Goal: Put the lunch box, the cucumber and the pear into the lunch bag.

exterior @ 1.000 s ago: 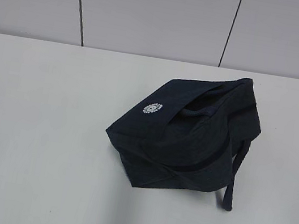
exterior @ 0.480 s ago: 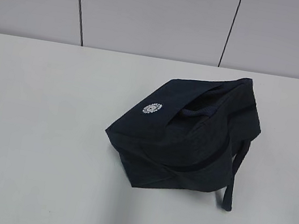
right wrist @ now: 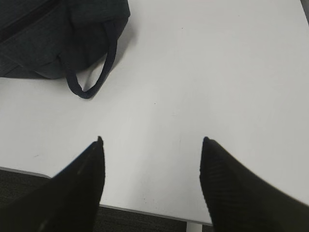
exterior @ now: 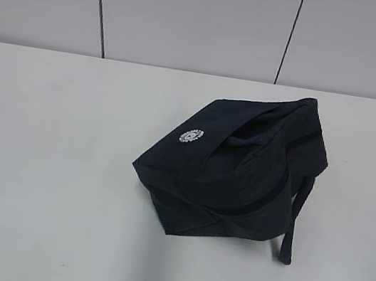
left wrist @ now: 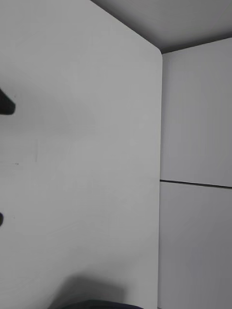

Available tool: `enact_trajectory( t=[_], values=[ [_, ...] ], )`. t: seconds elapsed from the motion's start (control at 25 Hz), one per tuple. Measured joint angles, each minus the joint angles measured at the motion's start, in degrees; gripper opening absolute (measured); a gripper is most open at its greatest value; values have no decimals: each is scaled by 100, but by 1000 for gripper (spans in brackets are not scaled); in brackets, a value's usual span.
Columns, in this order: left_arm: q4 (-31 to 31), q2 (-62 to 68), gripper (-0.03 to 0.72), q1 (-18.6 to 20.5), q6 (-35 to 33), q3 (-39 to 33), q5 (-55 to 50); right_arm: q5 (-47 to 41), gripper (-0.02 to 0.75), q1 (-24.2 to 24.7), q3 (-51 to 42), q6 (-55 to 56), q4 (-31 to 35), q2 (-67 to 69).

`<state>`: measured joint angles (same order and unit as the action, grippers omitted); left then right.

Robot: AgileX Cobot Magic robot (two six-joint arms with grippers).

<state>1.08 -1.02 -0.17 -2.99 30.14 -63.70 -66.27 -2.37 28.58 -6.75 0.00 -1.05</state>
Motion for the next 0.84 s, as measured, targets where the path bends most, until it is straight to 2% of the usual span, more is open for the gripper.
enact_trajectory(
  t=[0.44,0.84],
  values=[
    [0,0,300,0,0,0,0,0,483,0,0,10,0,0],
    [0,0,288,0,0,0,0,0,483,0,0,10,0,0]
  ],
)
